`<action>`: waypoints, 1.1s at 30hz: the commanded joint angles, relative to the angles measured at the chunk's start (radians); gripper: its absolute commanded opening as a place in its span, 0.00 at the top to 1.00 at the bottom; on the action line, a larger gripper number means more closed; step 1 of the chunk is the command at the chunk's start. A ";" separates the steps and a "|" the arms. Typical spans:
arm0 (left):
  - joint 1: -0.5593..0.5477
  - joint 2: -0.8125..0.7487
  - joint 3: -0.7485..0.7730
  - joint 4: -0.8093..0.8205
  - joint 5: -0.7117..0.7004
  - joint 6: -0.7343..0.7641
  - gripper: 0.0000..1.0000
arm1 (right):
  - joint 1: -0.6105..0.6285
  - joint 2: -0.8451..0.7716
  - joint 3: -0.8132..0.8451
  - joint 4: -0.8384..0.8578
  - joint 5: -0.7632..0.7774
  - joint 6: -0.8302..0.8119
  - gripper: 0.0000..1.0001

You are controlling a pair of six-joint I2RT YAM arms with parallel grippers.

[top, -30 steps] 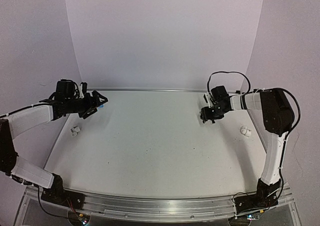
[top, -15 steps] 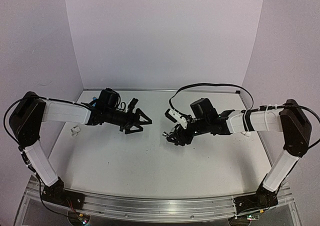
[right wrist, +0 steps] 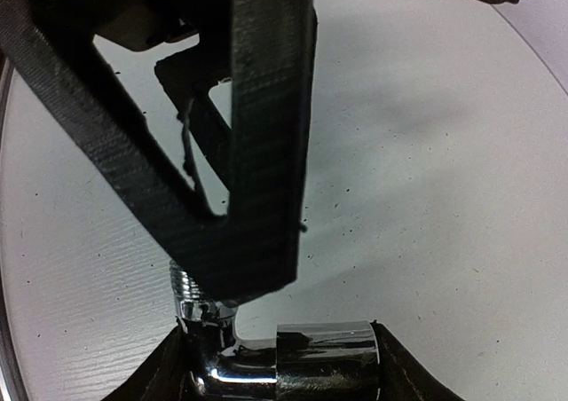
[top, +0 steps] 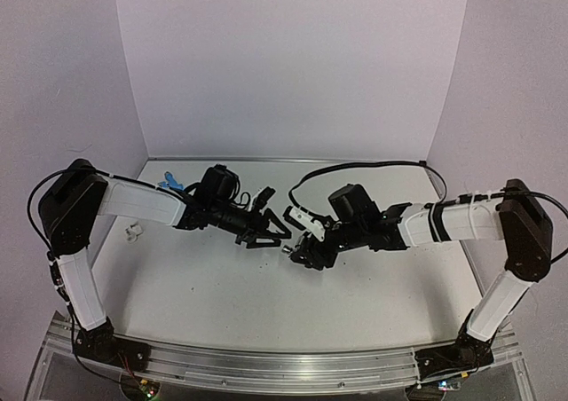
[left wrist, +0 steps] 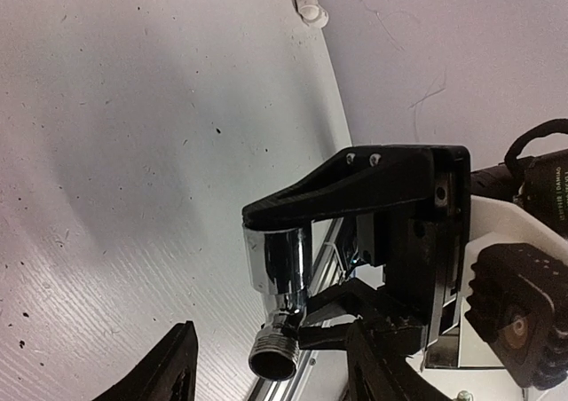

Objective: Install the water faucets
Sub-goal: Pass from the right arm to the left

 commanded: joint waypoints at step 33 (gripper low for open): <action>-0.056 -0.157 -0.026 0.035 -0.141 0.159 1.00 | 0.023 -0.108 -0.034 0.102 0.264 0.166 0.06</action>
